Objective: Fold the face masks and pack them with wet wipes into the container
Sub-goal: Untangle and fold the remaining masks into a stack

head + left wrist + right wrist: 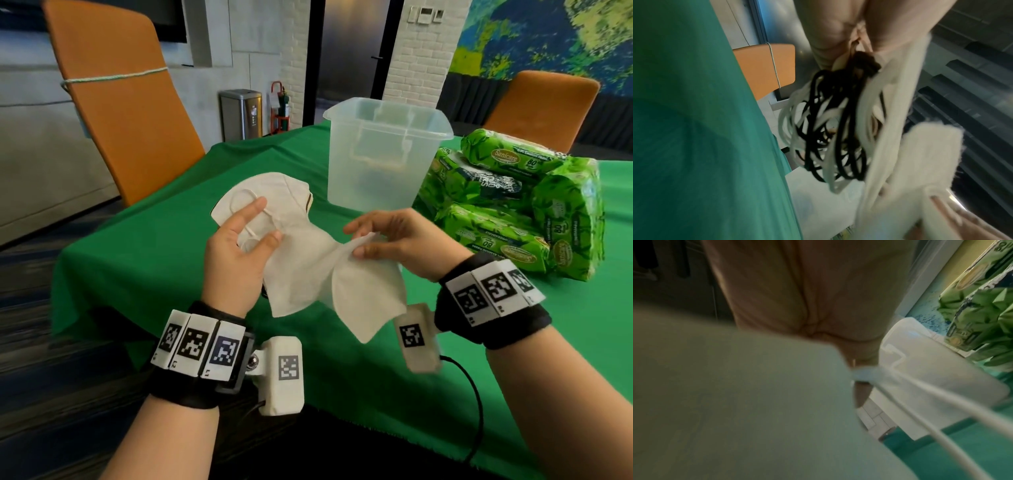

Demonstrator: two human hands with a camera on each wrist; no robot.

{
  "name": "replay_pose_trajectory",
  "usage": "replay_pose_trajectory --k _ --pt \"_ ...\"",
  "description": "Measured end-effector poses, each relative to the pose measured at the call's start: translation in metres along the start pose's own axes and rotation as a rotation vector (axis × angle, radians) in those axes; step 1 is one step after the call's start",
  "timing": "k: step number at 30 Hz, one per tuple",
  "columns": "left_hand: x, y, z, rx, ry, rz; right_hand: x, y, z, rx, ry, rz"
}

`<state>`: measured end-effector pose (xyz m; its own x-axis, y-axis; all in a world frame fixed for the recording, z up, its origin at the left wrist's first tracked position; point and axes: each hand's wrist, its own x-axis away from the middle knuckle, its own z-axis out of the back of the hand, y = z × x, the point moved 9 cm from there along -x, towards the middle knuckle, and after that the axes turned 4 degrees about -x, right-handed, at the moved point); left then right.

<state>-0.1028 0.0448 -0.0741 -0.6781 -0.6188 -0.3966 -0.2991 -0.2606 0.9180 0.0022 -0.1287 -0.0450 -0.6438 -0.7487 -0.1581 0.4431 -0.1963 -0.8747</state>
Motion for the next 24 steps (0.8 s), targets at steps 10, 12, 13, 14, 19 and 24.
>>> replay_pose_trajectory --k 10,12,13,14,19,24 --pt "-0.001 -0.002 0.005 0.051 -0.019 0.006 -0.003 -0.002 -0.02 -0.068 -0.11 -0.032" --pt "-0.002 -0.005 0.006 0.075 -0.01 0.02 0.0 -0.007 -0.011 -0.231 -0.065 -0.03" --pt "-0.001 -0.005 0.006 0.097 -0.009 0.021 0.002 -0.009 -0.007 -0.305 -0.041 -0.027" --pt "-0.001 -0.004 0.005 0.122 -0.008 0.02 0.003 -0.011 -0.002 -0.374 -0.018 -0.026" --pt "0.0 -0.001 0.004 0.168 0.014 0.022 0.007 -0.021 0.013 -0.571 0.042 0.002" --pt "-0.002 -0.002 0.013 0.029 0.07 -0.023 0.01 -0.024 0.027 -0.589 0.119 0.017"
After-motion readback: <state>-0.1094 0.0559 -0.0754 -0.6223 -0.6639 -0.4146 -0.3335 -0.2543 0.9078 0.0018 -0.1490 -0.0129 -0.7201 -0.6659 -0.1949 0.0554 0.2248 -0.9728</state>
